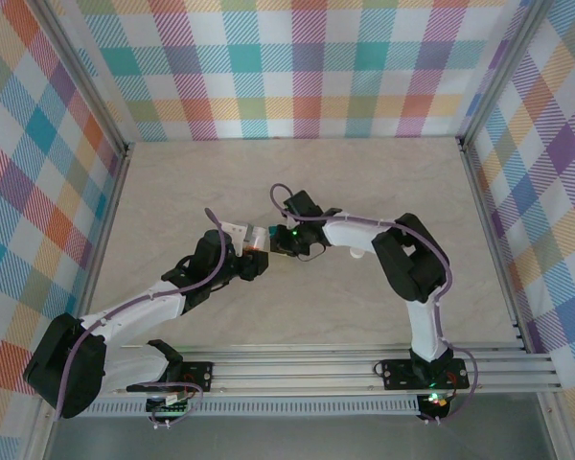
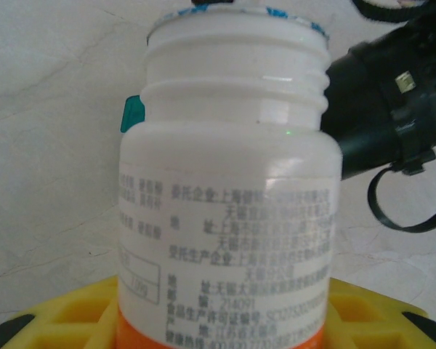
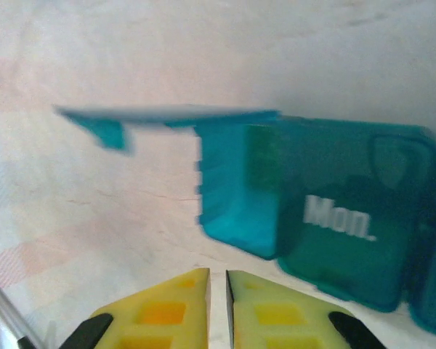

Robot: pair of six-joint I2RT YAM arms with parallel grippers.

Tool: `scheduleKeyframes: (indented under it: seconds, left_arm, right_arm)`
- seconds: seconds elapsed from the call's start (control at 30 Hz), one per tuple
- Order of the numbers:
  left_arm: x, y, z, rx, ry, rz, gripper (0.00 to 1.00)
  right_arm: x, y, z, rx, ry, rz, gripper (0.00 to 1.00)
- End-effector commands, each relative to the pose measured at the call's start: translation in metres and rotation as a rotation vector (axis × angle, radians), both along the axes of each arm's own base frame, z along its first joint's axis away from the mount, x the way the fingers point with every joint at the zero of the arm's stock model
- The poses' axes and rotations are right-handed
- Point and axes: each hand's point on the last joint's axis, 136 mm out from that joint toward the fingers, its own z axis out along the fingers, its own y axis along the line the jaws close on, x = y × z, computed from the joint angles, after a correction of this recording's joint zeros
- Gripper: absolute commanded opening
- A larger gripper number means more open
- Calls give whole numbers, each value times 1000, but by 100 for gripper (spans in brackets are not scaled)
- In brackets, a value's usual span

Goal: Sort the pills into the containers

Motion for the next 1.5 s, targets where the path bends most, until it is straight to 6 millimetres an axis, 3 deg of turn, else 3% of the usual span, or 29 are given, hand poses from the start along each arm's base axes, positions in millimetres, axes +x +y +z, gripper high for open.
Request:
scheduleKeyframes:
  seconds: [0.0,0.17,0.37,0.57,0.77,1.07,1.47]
  left_arm:
    - [1,3,7,-2,-9,3,0]
    - [1,4,12,-4,-18,3,0]
    - [2,4,13,-2,-18,3,0]
    - [2,3,9,2,-4,4,0]
    - [4,2,8,0,3,7,0]
    - [7,0,6,-2,10,8,0]
    - [10,-4,4,-12,13,4,0]
  right_arm:
    - [-5,1,42,74,-42,61,16]
    - [2,-34,68,65,-99,35,16]
    - [41,-70,58,9,-111,-65,16]
    - [78,-70,43,-34,-114,-64,16]
    - [98,-58,23,-47,-88,-27,16]
    - [91,-52,-1,-37,-30,18,16]
    - [70,-57,-8,-22,8,40,13]
